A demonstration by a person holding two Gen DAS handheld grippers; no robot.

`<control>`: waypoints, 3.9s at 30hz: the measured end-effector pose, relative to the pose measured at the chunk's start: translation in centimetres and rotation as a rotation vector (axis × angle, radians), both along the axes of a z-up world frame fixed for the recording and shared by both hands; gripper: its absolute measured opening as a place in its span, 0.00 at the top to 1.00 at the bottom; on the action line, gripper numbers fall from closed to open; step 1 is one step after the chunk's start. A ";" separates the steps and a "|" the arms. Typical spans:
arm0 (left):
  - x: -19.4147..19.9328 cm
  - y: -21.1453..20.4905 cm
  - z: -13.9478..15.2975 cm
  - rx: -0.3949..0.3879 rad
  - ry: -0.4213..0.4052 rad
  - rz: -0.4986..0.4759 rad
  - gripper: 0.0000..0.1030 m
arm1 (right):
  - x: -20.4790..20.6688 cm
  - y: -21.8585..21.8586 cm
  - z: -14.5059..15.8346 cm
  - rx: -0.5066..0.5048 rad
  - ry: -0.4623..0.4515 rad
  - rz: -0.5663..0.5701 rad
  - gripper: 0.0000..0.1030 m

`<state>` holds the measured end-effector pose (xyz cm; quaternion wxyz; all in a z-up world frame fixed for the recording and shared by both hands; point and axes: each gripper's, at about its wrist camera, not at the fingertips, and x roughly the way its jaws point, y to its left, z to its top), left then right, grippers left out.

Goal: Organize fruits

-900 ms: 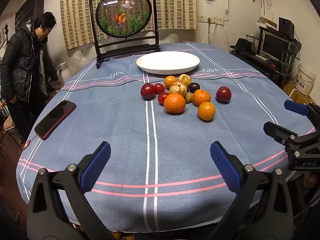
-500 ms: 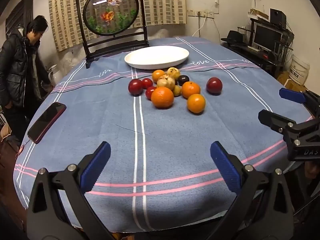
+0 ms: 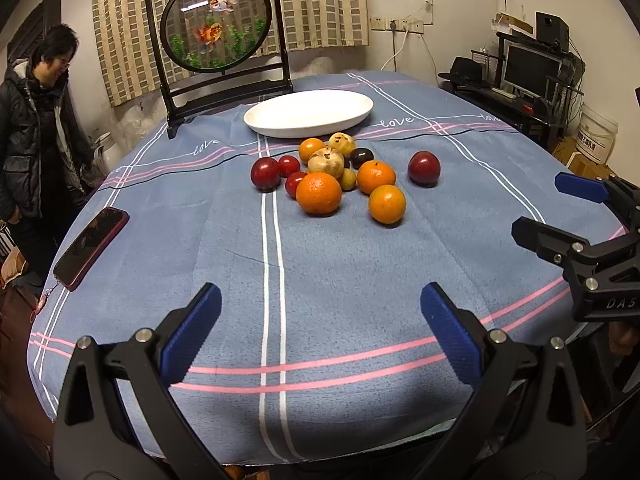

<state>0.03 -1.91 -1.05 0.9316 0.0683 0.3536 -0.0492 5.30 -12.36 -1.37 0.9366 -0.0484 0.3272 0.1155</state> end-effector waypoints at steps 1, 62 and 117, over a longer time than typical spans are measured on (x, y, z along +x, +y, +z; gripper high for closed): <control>0.0 0.0 0.0 0.000 0.002 -0.002 0.02 | 0.0 0.0 0.0 0.000 0.001 0.000 0.01; 0.2 0.4 -0.4 0.006 0.019 0.009 0.02 | 0.0 1.0 -0.2 -0.013 0.013 0.012 0.01; 10.8 3.5 -2.3 -0.163 0.120 -0.049 0.23 | 17.3 -0.8 -4.4 0.104 0.308 0.117 0.58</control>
